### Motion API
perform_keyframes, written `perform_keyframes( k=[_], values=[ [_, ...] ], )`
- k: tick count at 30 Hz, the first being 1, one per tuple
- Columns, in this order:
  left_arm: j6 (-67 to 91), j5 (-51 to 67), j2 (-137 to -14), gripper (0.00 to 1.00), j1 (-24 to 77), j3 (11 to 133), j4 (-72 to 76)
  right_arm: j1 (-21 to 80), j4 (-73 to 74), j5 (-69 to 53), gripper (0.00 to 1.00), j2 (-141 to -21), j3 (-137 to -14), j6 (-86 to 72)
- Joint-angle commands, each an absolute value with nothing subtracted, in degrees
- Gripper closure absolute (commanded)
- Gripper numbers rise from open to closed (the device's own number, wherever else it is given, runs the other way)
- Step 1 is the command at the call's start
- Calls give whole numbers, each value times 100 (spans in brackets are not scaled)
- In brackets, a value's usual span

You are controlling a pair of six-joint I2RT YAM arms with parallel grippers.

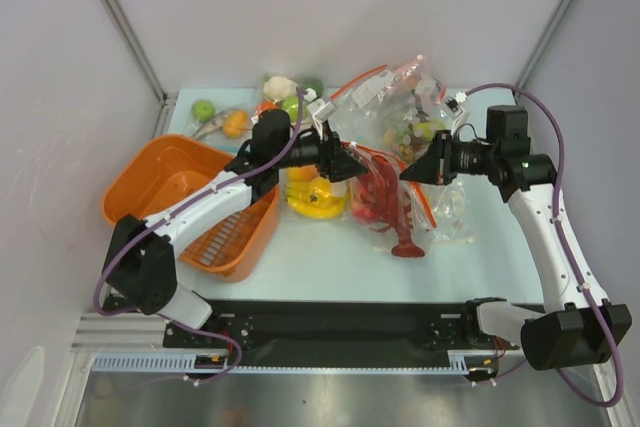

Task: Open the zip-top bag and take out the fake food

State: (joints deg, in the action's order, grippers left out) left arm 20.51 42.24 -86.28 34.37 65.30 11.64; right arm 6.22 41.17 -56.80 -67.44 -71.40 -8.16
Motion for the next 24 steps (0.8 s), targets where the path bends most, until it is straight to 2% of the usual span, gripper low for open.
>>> perform_keyframes(
  k=[1, 2, 3, 5, 6, 9, 13, 18, 21, 24],
  values=[
    [2320, 4509, -8578, 38, 3472, 6513, 1950, 580, 3788, -6064, 100, -6513, -7154, -976],
    [2329, 4526, -8596, 41, 3472, 6521, 1969, 589, 3823, -6064, 100, -6495, -7154, -976],
    [2355, 4544, -8613, 57, 3472, 6521, 1977, 580, 3823, -6056, 100, -6486, -7137, -967],
    [2373, 4614, -8648, 69, 3472, 6530, 1995, 563, 3858, -6029, 100, -6469, -7119, -958],
    [2364, 4632, -8640, 78, 3472, 6530, 1986, 554, 3858, -6021, 100, -6469, -7102, -941],
    [2268, 4684, -8631, 89, 3472, 6548, 1837, 527, 3885, -5959, 100, -6434, -7023, -923],
    [2180, 4755, -8613, 98, 3472, 6618, 1670, 519, 4042, -5871, 100, -6442, -6952, -800],
    [2153, 4781, -8605, 91, 3472, 6671, 1564, 519, 4517, -5652, 100, -6434, -7022, -440],
    [2110, 4825, -8639, 99, 3472, 6706, 1529, 518, 4579, -5459, 99, -6434, -7101, -439],
    [1899, 5000, -8701, 100, 3472, 6890, 1196, 519, 4614, -5221, 80, -6469, -7486, -387]
  ],
)
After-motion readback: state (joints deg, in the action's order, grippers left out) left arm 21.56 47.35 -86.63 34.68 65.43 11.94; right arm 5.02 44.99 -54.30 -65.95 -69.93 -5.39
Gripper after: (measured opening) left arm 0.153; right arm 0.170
